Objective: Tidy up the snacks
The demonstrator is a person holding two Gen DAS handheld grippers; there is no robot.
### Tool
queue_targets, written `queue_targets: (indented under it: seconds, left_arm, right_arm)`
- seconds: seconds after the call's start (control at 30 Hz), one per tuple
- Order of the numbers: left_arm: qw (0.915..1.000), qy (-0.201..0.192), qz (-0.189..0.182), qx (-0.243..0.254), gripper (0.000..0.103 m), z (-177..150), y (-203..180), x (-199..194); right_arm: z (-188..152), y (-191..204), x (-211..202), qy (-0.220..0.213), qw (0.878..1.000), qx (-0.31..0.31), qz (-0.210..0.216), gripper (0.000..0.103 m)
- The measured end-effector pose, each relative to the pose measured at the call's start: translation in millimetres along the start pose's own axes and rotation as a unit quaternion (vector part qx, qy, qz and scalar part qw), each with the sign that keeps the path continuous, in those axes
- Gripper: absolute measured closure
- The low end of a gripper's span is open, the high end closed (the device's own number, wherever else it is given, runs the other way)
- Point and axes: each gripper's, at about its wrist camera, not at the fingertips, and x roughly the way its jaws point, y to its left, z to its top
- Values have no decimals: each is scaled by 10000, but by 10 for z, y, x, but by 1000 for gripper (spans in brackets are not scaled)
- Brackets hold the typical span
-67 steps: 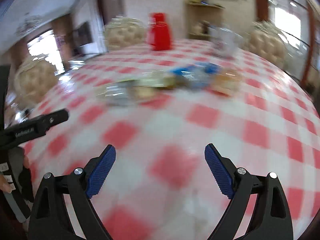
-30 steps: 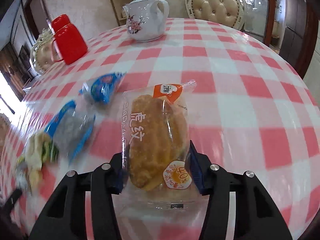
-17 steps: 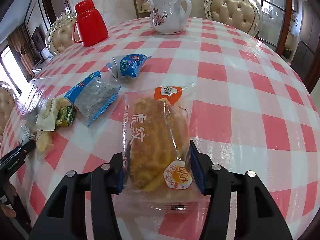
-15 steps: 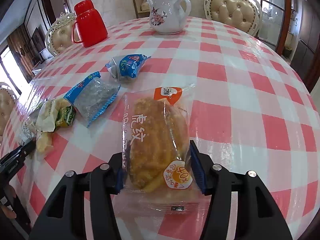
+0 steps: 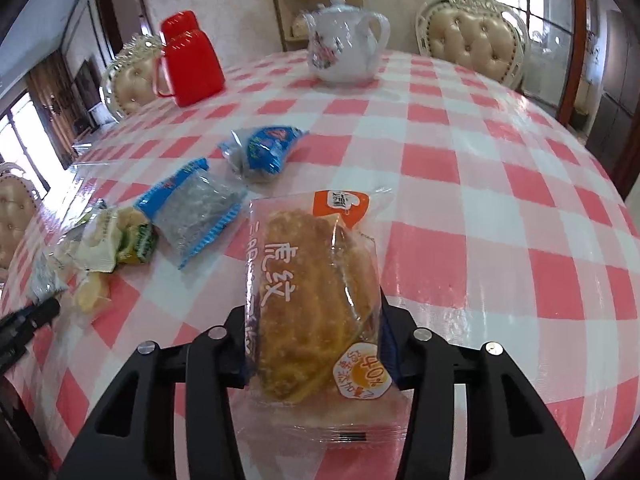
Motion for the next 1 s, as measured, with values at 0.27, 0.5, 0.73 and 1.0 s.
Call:
queue_targets:
  seconds: [0.27,0.5,0.73,1.0]
  left_arm:
    - [9992,-109,-206,-335,71,23,88,-111]
    - [9992,25,-57,-392,71,-222,116,-98]
    - [9987,-356,110,-348,71,-397,141,-388]
    - [9984,-422,-61,-373,71,-690,92,-655]
  right_arm:
    - [-218,96,-212,-135,9982,442,393,58]
    - [-479,303,-439,-236,9973,466,525,58]
    - [-793,580,-671,-219,9965,337,733,58]
    - [-1144,946,-942,-173,9951,112,969,58]
